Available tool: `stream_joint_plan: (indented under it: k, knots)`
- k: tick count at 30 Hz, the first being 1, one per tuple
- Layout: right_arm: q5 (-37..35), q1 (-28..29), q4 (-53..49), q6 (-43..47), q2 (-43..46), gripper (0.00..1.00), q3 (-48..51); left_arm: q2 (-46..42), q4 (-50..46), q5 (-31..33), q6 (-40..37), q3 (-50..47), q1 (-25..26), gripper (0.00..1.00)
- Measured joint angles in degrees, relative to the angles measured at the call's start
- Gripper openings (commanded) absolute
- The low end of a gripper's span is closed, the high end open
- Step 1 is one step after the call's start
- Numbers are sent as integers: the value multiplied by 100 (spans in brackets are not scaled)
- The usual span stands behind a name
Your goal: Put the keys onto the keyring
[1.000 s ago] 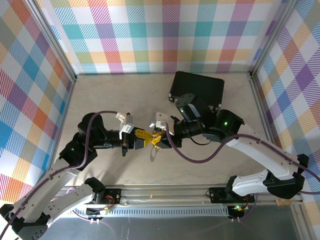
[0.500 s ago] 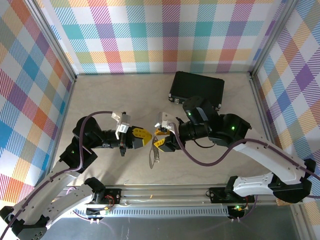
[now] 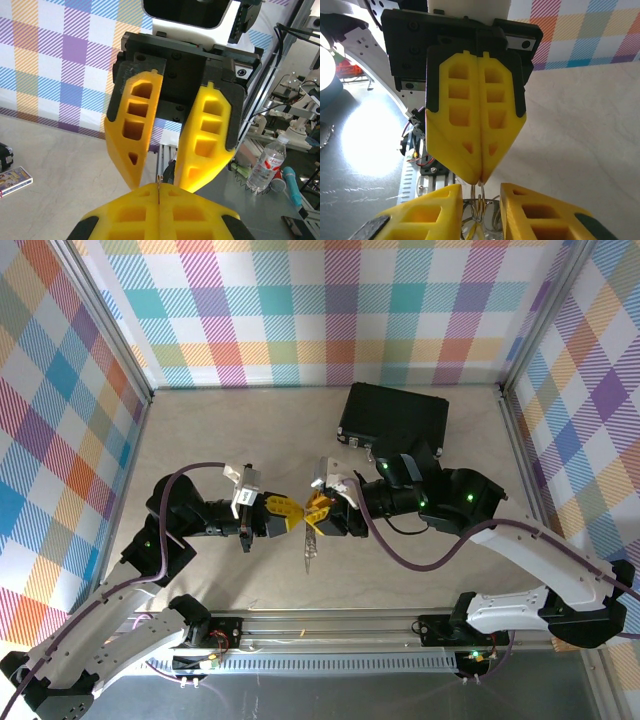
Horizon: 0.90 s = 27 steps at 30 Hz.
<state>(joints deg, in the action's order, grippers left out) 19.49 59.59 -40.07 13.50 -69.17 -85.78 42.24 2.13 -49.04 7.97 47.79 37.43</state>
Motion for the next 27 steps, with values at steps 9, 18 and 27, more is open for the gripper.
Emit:
stream_joint_plan:
  k: [9, 18, 27]
  knots:
    - [-109, 0, -68, 72, -4, 0, 2, 2, -4, 2, 0, -22, 0, 0]
    - [-520, 0, -597, 389, -205, 0, -282, 105, -1233, 509, -599, 442, 11, 43]
    - [-1126, 136, -1281, 883, -809, 0, -1047, 238, -2479, 975, -1233, 850, 11, 42]
